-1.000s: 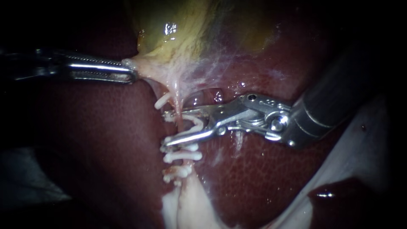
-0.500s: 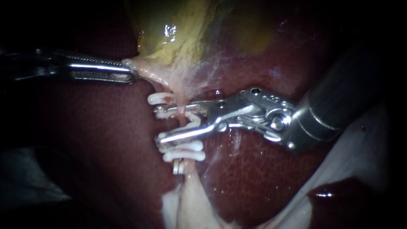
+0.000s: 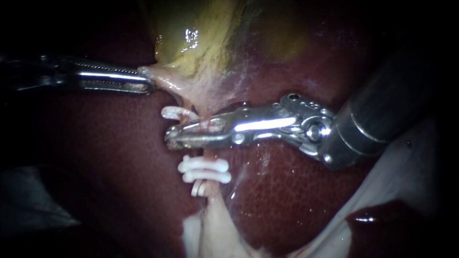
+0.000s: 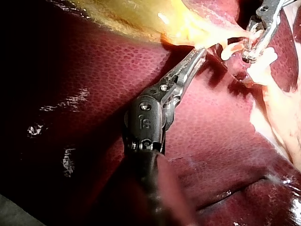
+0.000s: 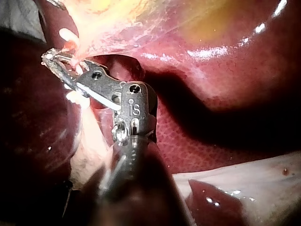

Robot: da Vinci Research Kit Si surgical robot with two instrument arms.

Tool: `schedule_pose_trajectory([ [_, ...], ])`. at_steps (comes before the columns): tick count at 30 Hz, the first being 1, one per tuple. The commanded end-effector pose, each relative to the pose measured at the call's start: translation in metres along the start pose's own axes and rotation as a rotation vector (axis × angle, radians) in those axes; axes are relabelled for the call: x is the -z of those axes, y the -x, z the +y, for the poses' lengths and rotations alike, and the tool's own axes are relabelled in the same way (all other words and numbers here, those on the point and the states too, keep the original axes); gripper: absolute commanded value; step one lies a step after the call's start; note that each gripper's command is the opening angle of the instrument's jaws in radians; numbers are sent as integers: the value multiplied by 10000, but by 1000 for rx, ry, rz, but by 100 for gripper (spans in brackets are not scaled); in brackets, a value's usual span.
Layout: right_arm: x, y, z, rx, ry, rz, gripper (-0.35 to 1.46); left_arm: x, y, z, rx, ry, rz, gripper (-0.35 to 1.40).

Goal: Clipping third clip right tube

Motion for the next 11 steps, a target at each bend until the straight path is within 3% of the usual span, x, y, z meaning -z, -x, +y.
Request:
schedule_pose_trajectory([
  [1, 1, 0, 0, -1, -3, 1, -35, -1, 0, 0, 0, 0, 0, -35],
  [11, 1, 6, 7, 2, -15, -7, -35, -1, 0, 0, 0, 0, 0, -35],
])
